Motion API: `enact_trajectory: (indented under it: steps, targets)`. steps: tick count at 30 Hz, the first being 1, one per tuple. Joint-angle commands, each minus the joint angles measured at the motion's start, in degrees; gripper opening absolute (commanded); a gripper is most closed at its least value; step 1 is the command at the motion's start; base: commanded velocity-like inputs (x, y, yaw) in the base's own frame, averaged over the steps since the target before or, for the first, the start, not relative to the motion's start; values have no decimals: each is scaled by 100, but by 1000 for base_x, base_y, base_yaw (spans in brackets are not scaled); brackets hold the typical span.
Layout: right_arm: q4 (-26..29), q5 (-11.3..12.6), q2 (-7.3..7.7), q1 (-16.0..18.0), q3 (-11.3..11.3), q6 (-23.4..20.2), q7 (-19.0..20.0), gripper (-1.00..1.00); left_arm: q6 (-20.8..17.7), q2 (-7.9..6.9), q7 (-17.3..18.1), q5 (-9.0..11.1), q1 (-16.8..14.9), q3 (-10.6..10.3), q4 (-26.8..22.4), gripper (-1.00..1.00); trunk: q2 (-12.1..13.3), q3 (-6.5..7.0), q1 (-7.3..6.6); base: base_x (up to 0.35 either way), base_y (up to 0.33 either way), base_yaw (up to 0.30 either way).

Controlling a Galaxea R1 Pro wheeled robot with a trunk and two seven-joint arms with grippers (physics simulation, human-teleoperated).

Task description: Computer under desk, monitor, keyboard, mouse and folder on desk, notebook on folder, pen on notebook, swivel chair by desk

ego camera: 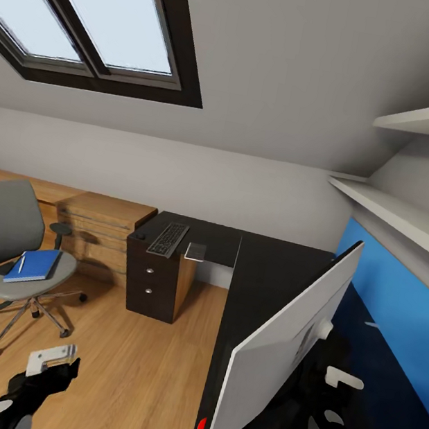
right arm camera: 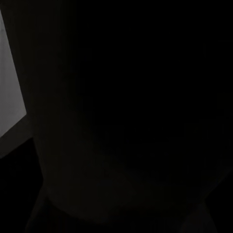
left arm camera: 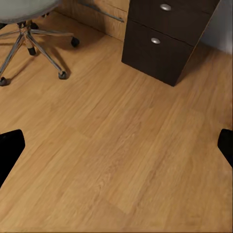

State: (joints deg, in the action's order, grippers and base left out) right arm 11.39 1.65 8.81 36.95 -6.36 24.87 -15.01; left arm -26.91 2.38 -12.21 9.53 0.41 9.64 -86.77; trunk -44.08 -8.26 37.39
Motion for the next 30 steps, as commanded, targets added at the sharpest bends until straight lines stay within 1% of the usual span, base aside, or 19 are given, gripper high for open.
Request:
enact_trajectory:
  steps: [1, 2, 3, 5, 7, 12, 18, 30]
  targets:
    - [-5, -5, -2, 5, -24, 16, 15, -100, -64, 16, -35, 141, -4, 0, -86, 100, -6, -8, 2, 0, 0, 0]
    - [-5, -6, -2, 5, -22, 13, 15, -100, -140, 48, -32, 356, -11, 0, -259, 100, -6, -8, 2, 0, 0, 0]
    - [-5, -6, -2, 5, -19, 12, 15, -100, -169, 62, -30, 487, -19, 1, -326, 100, -6, -8, 2, 0, 0, 0]
    - [-5, -7, -2, 5, -13, 8, 15, -100, -190, 79, -29, 631, -26, -6, -345, 100, -6, -8, 2, 0, 0, 0]
    - [-5, -7, -2, 5, -12, 6, 15, -100, -182, 87, -24, 703, -29, -60, -279, 100, -6, -8, 2, 0, 0, 0]
    - [-5, -7, 2, 5, -9, -2, 15, -100, -166, 59, -10, 775, -32, -200, -138, 100, -6, -8, 2, 0, 0, 0]
    - [3, -9, -4, 5, 2, 9, 15, -100, -166, 52, -9, 779, -33, -208, -156, 100, -6, -8, 2, 0, 0, -10]
    - [1, -13, -3, 5, 3, 7, 15, -100, -168, 60, -9, 776, -33, -216, -156, 100, -6, -8, 2, 0, 0, -243]
